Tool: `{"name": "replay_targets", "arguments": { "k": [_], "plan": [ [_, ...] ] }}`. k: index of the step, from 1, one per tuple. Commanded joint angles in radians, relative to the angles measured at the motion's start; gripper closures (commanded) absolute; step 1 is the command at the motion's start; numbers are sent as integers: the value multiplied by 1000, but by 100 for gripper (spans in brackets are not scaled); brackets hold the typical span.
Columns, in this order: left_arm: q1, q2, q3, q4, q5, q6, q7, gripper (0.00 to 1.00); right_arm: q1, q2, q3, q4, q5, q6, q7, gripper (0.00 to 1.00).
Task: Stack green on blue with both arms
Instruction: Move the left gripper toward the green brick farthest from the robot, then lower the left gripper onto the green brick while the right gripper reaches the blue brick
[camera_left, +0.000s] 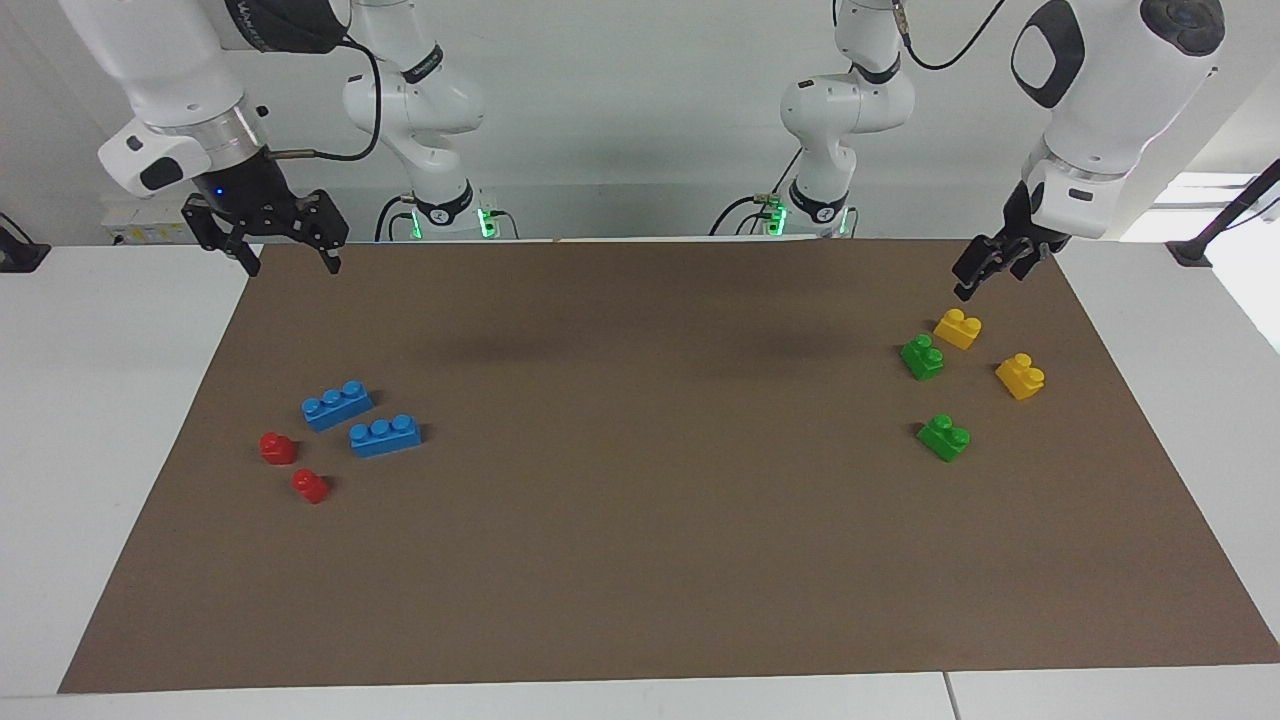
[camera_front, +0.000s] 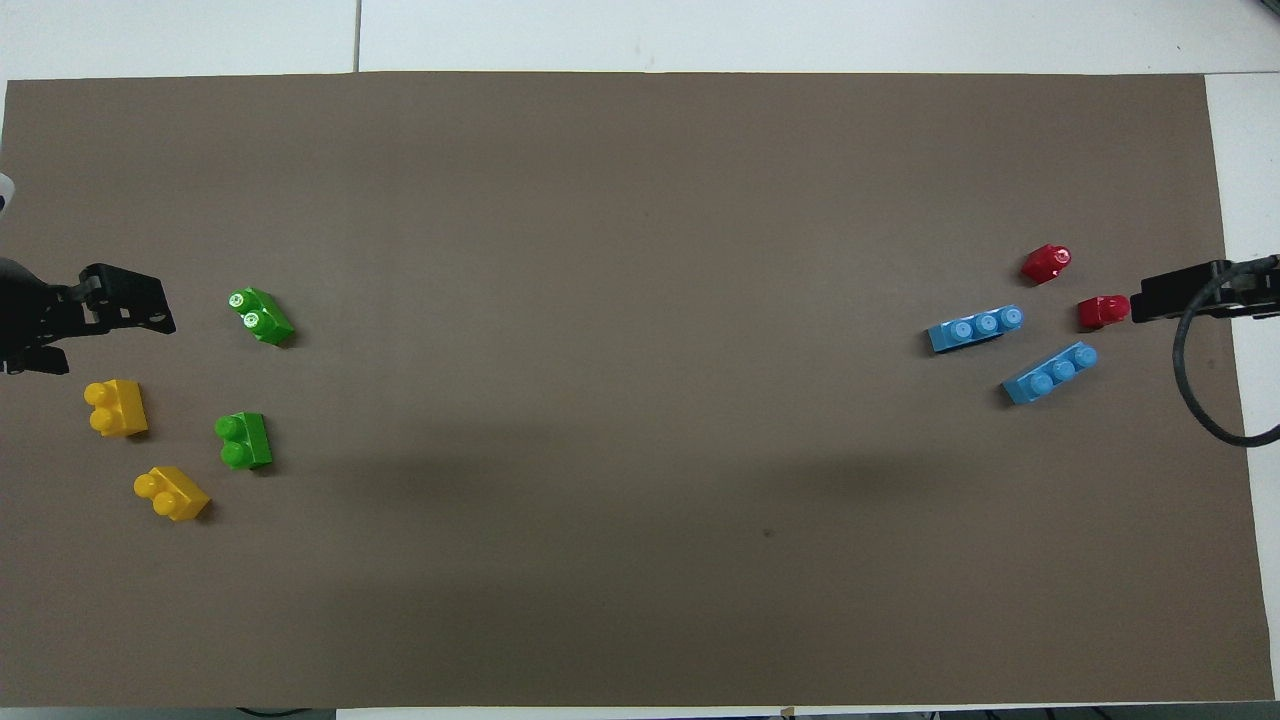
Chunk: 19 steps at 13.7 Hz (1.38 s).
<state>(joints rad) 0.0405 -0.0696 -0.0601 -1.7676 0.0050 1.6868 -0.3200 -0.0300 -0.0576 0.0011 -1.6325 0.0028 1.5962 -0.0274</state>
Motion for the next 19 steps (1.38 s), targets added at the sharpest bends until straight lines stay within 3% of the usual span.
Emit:
{"name": "replay_targets", "arguments": {
  "k": [1, 9, 13, 19],
  "plan": [
    [-8, -39, 11, -78, -13, 59, -46, 0, -5, -21, 0, -27, -6, 14, 15, 0],
    [4, -3, 11, -154, -40, 171, -154, 0, -45, -19, -9, -29, -1, 39, 6, 0],
    [19, 66, 13, -153, -63, 238, -177, 0, -70, 2, -9, -55, 68, 90, 231, 0],
    [25, 180, 14, -153, -63, 365, -179, 0, -117, 108, -9, -55, 177, 146, 676, 1]
  ]
}}
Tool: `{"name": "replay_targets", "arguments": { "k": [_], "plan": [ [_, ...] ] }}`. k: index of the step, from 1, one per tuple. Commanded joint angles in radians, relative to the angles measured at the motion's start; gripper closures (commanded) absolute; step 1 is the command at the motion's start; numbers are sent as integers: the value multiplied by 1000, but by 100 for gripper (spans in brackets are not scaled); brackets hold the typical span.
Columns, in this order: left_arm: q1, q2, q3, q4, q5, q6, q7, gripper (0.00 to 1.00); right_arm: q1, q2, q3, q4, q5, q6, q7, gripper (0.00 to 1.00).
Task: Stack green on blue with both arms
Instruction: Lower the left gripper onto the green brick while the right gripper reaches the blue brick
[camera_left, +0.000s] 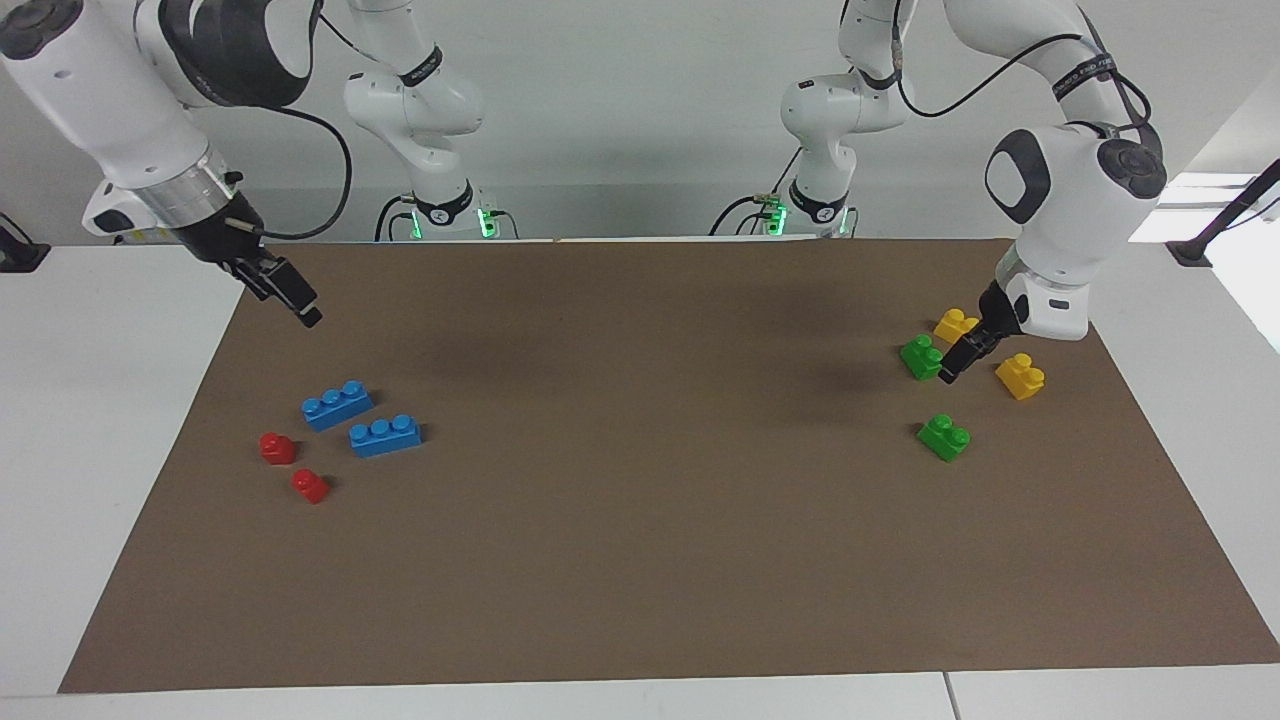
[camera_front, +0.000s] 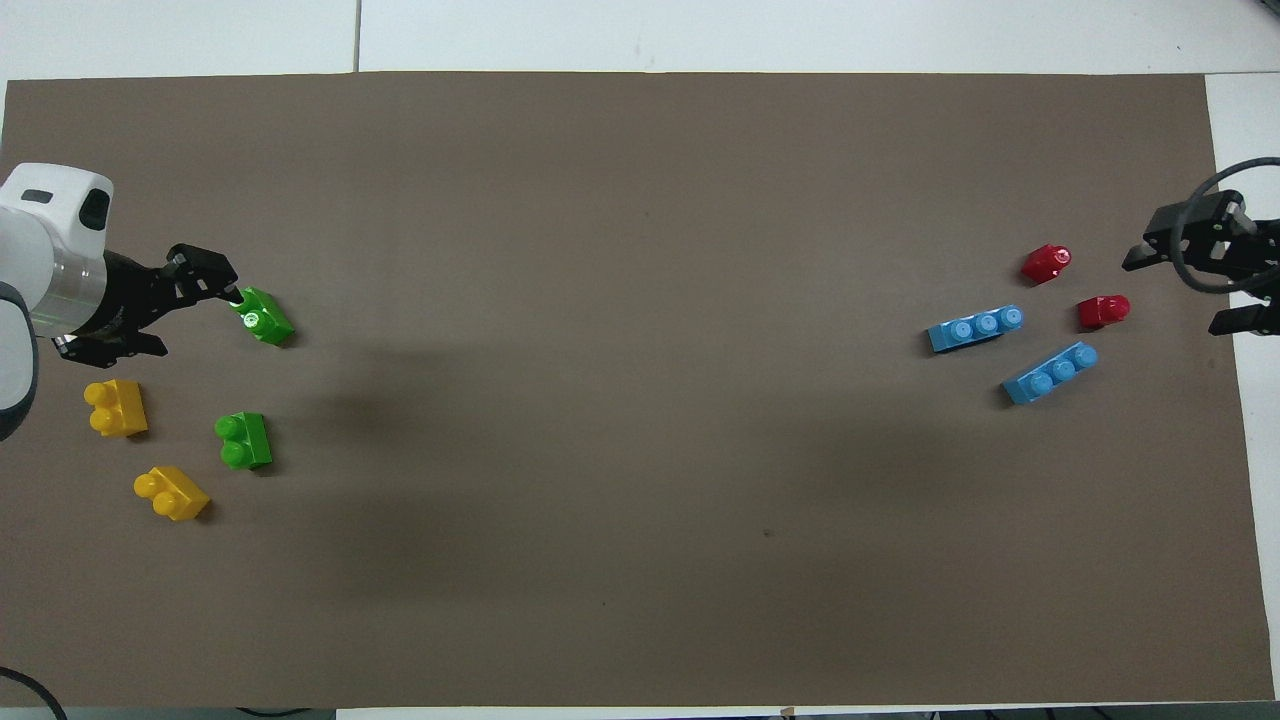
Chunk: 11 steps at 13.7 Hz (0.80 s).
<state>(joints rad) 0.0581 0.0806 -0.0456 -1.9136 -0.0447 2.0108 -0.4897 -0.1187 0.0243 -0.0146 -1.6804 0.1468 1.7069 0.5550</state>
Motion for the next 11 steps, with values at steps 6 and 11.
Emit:
{"name": "replay_targets", "arguments": {
  "k": [6, 11],
  "plan": [
    [49, 125, 1, -7, -15, 169, -30, 0, -64, 129, 5, 7, 136, 117, 203, 4],
    [48, 197, 0, -5, -14, 282, -167, 0, -70, 186, 7, 8, 226, 151, 267, 4]
  ]
}}
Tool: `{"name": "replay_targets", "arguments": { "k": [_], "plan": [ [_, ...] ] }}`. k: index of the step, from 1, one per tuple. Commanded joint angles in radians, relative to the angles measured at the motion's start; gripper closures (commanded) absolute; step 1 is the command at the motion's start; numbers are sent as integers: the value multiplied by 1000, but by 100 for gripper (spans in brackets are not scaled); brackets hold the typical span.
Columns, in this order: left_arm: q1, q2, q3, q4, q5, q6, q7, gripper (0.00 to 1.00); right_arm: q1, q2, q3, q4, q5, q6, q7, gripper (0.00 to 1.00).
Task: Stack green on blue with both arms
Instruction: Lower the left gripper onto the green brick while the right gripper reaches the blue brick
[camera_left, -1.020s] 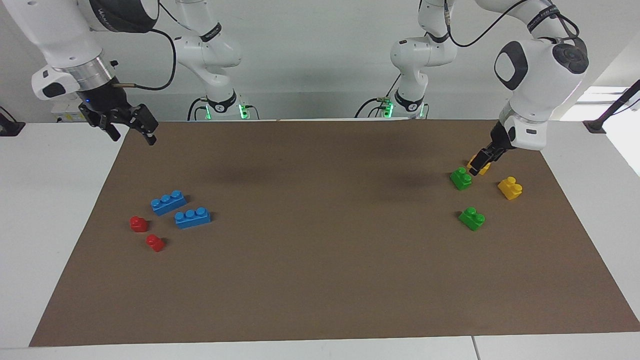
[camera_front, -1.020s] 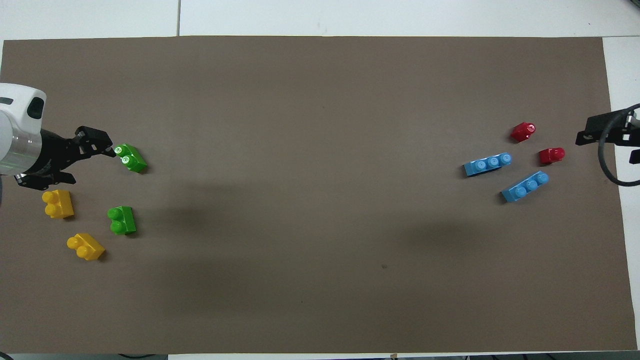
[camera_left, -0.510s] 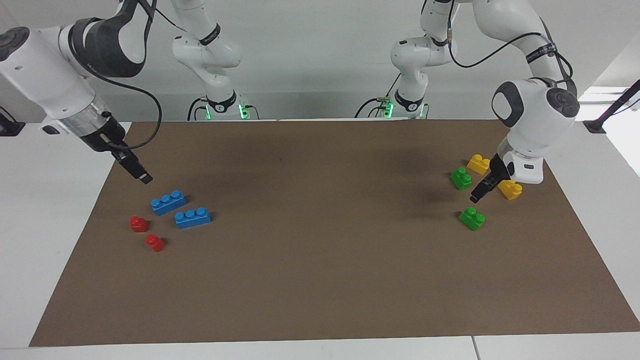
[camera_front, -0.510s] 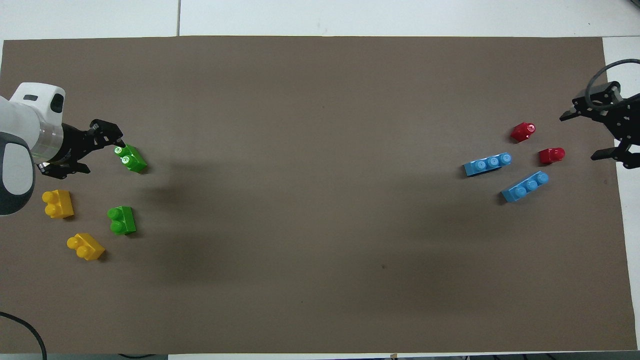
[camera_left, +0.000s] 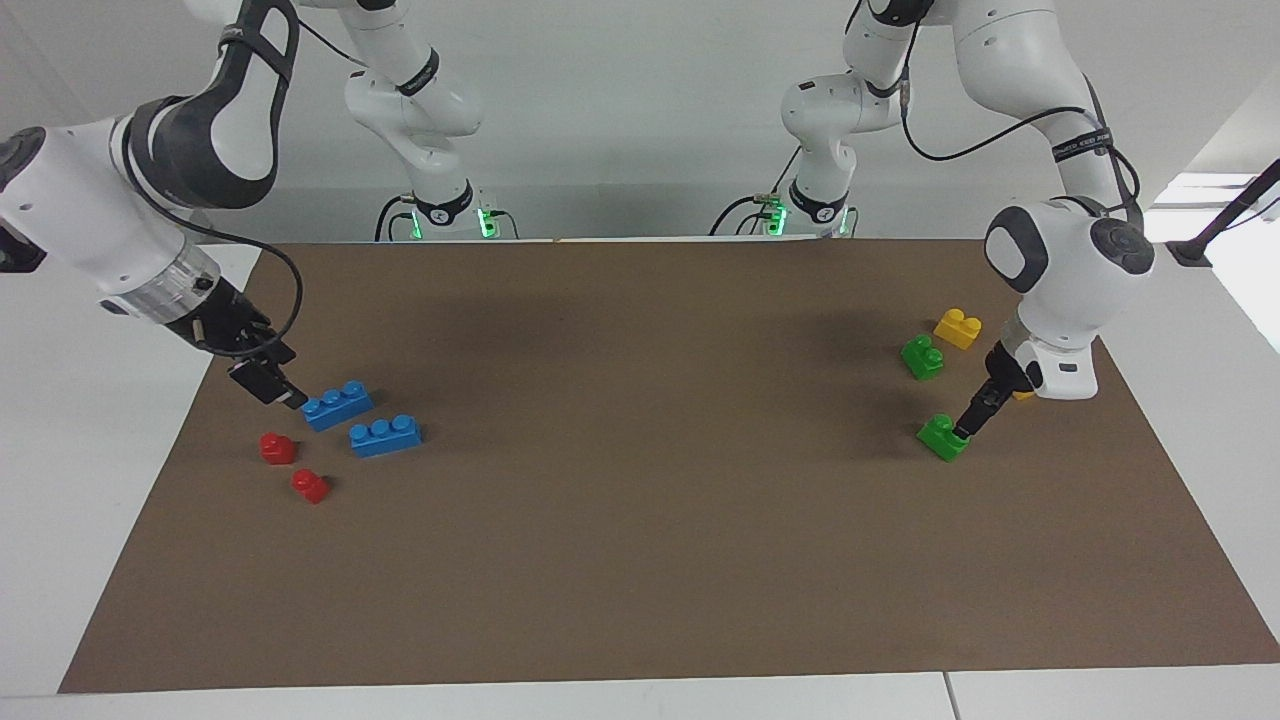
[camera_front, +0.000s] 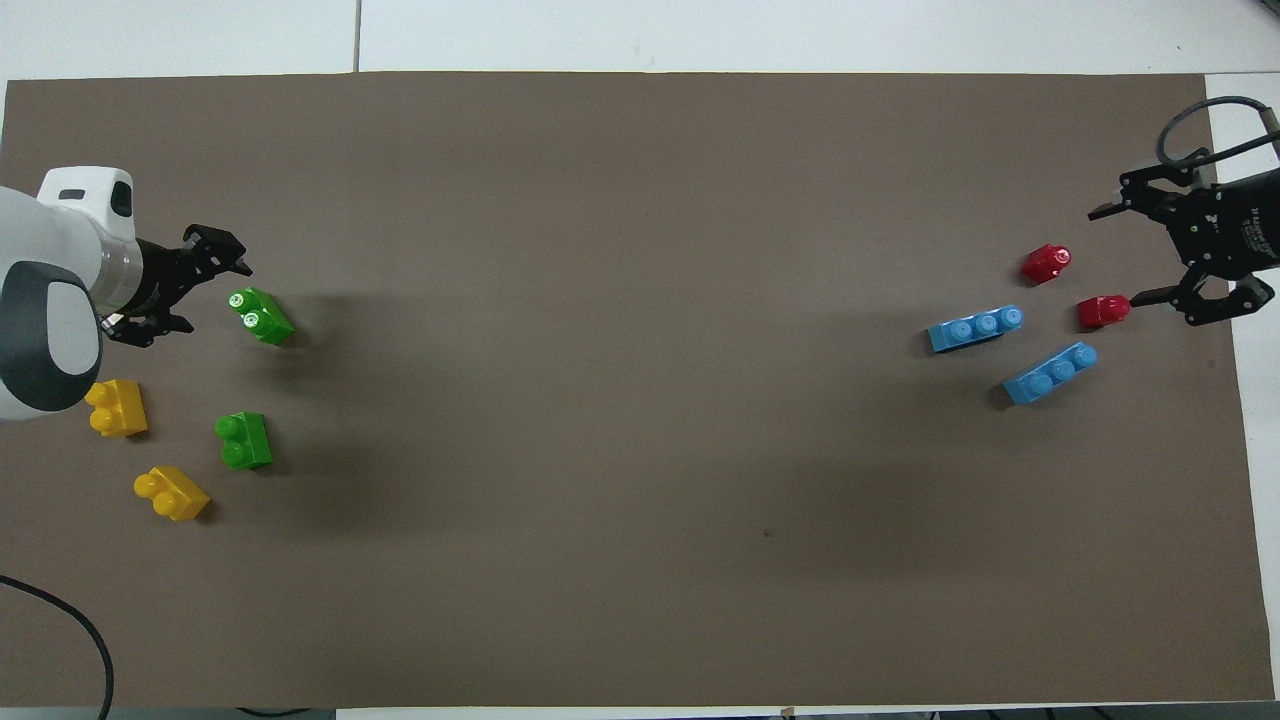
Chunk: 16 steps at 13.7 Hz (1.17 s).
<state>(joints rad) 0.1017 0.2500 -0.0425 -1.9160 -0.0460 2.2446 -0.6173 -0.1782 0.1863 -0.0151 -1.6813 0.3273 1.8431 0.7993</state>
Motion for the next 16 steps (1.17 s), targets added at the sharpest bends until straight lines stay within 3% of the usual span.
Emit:
{"name": "replay_targets", "arguments": {
  "k": [1, 11, 16],
  "plan": [
    [4, 37, -4, 0, -12, 53, -39, 0, -12, 36, 7, 9, 59, 18, 23, 4],
    [3, 101, -2, -6, -12, 142, -151, 0, 13, 74, 18, 0, 114, -76, 122, 3],
    [-8, 110, -4, -51, -12, 193, -199, 0, 11, 108, 18, 6, 102, -61, 123, 3]
  ]
}}
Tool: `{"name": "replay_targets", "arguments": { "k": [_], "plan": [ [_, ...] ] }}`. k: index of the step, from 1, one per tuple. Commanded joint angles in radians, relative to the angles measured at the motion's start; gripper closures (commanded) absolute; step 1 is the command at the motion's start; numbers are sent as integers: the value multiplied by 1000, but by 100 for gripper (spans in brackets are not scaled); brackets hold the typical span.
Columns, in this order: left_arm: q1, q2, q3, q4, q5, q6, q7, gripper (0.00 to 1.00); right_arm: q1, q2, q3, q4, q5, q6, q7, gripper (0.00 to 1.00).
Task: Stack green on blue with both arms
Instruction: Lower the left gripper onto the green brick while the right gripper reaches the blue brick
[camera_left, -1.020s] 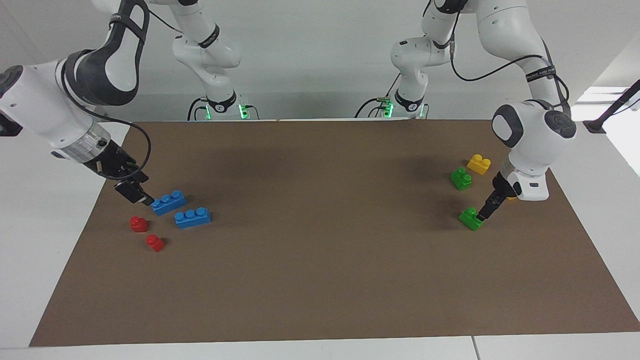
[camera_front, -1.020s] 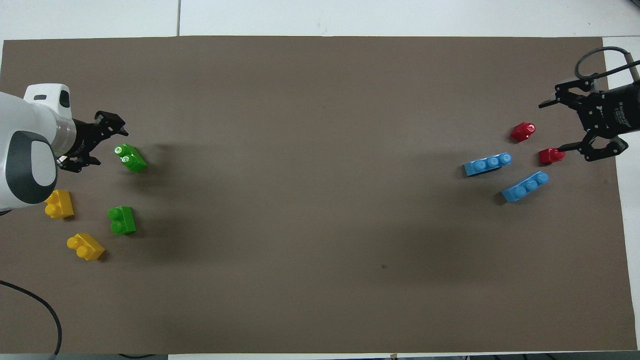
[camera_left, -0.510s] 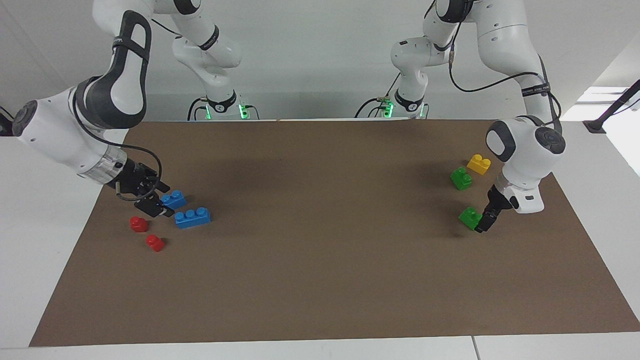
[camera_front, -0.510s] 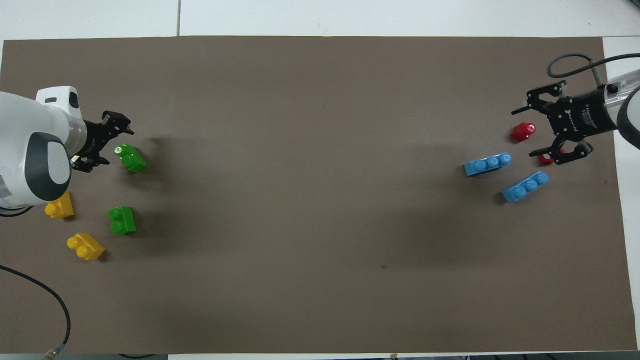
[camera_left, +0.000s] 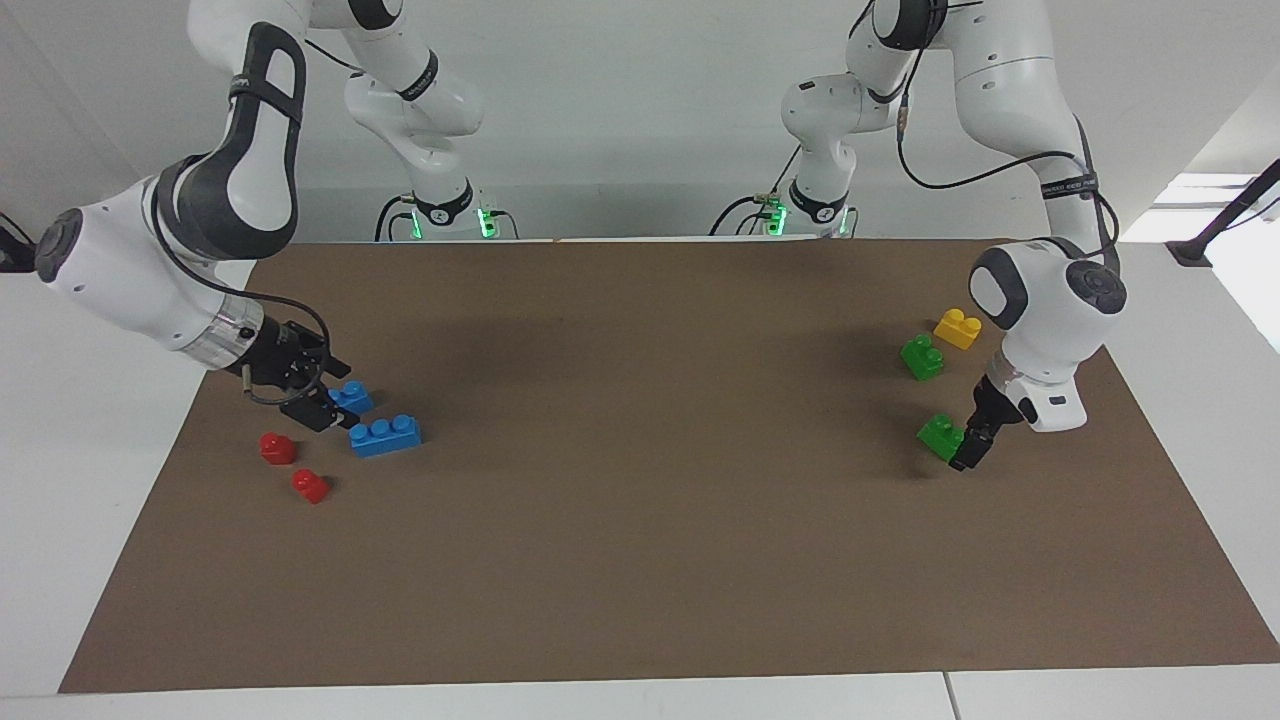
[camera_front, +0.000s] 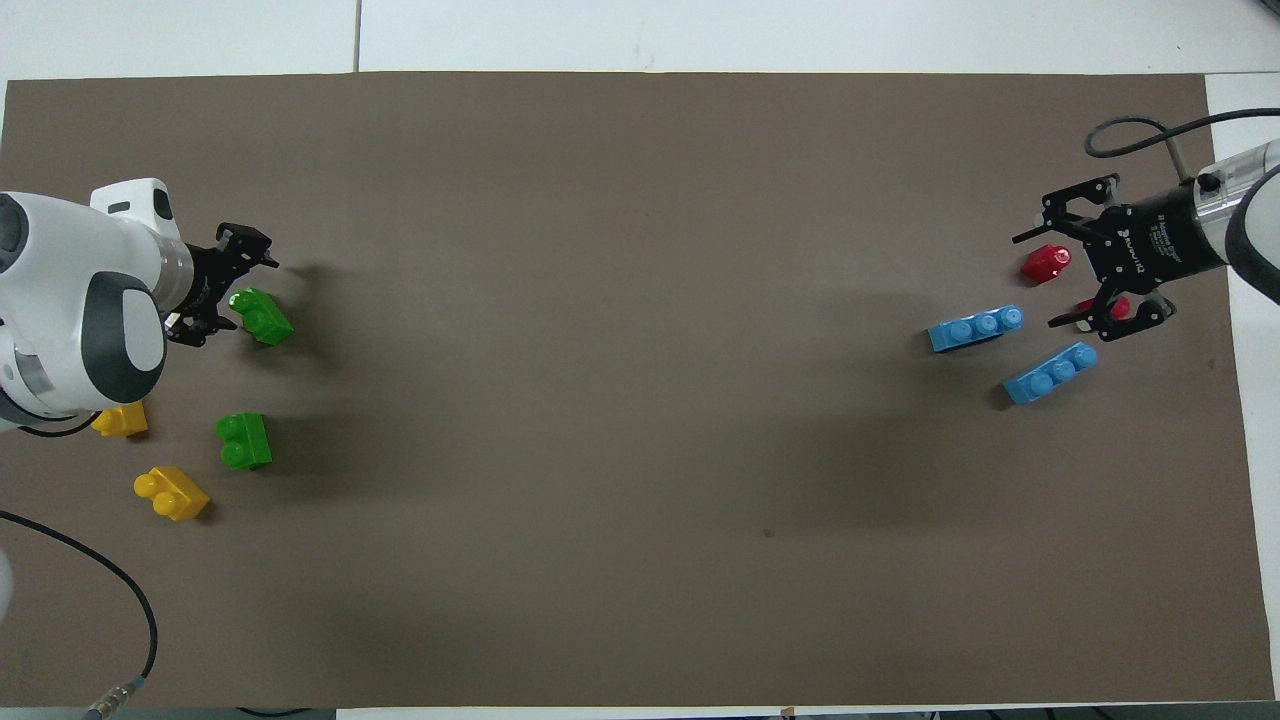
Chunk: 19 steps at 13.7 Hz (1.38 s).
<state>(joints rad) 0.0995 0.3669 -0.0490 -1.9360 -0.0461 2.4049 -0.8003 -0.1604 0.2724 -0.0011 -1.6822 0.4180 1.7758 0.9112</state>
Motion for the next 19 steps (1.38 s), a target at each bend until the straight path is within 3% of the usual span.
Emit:
{"name": "replay_targets", "arguments": {
  "k": [1, 13, 19],
  "plan": [
    [-6, -6, 3, -29, -12, 27, -16, 0, -2, 24, 6, 6, 11, 20, 11, 3],
    [3, -11, 4, -49, -12, 39, -14, 2, -39, 134, 4, 4, 8, 62, -136, 3],
    [0, -14, 4, -37, -11, -13, -14, 2, -54, 142, 4, -22, 11, 88, -160, 2]
  ]
}}
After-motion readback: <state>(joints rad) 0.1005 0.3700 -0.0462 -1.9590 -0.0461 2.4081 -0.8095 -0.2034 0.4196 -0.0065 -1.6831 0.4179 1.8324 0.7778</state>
